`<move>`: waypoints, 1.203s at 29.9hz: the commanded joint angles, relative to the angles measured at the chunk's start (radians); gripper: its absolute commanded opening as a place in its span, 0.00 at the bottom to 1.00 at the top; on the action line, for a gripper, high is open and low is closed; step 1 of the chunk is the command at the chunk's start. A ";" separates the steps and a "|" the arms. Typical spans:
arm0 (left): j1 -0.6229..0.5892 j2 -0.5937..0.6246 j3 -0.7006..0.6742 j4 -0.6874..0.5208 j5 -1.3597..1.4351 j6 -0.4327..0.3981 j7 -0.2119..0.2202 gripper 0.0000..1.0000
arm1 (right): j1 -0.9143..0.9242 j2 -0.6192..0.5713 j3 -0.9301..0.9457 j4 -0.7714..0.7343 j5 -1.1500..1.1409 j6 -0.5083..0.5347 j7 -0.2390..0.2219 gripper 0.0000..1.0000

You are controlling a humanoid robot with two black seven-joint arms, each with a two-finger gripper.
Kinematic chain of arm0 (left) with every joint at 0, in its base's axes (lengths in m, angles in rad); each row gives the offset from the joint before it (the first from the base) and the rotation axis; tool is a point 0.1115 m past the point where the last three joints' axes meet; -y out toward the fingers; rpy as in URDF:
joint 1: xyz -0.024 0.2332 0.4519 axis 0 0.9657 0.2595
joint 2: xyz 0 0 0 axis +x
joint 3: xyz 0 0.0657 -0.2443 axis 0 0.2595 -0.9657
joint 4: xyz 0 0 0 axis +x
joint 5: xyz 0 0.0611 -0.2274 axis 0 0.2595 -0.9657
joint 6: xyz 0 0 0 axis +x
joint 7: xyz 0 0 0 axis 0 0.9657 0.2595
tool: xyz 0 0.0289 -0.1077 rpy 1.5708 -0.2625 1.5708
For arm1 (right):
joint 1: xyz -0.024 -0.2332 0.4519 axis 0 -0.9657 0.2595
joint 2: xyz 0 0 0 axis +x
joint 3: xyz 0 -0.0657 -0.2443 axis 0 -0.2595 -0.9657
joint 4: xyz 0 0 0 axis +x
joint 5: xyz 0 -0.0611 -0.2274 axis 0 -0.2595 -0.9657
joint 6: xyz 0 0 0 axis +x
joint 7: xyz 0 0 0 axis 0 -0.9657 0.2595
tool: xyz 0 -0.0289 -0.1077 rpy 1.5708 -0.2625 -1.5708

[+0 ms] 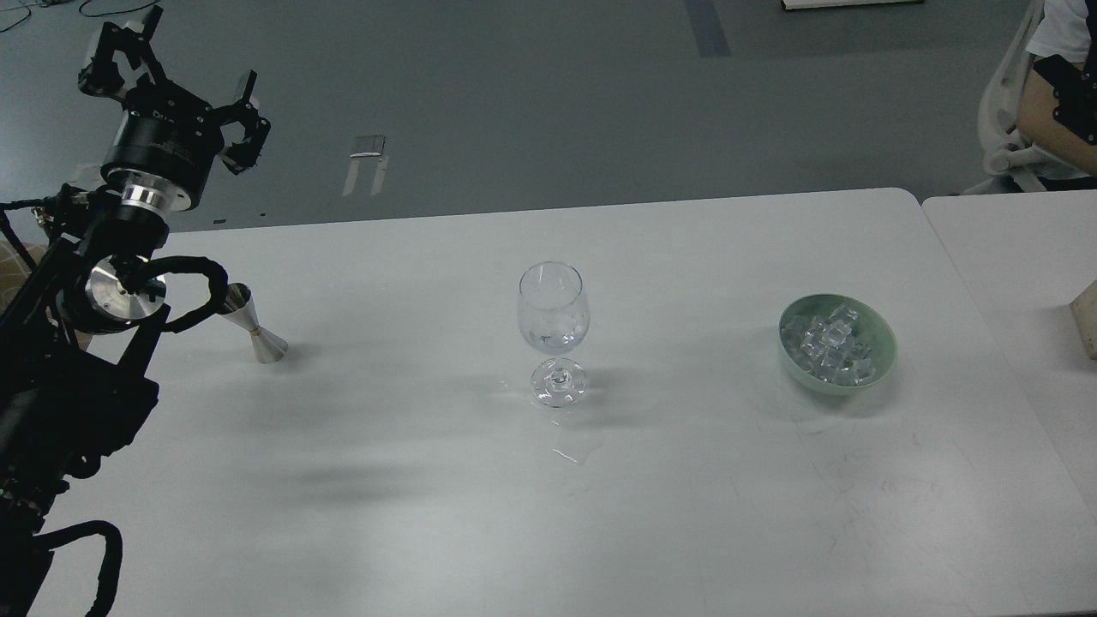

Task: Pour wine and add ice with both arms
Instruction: 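Lift the open left gripper up and away from the jigger, then move the right gripper down over the green ice bowl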

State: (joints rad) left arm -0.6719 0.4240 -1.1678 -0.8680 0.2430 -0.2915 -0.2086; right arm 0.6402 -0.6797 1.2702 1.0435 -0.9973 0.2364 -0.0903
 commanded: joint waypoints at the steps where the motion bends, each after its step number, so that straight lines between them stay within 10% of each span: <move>1: 0.003 0.006 -0.001 0.003 0.010 -0.024 0.002 0.97 | 0.007 -0.064 -0.078 0.052 -0.220 0.000 0.000 1.00; 16: 0.017 0.001 0.048 0.034 -0.007 -0.061 0.012 0.95 | 0.243 -0.184 -0.618 0.212 -0.507 0.104 0.003 0.95; 36: 0.072 0.032 0.028 0.024 -0.011 -0.052 0.006 0.95 | 0.156 -0.098 -0.858 0.294 -0.512 0.103 -0.066 0.86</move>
State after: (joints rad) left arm -0.6037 0.4527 -1.1403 -0.8427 0.2315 -0.3435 -0.2058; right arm 0.8088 -0.8049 0.4159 1.3373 -1.5092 0.3395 -0.1554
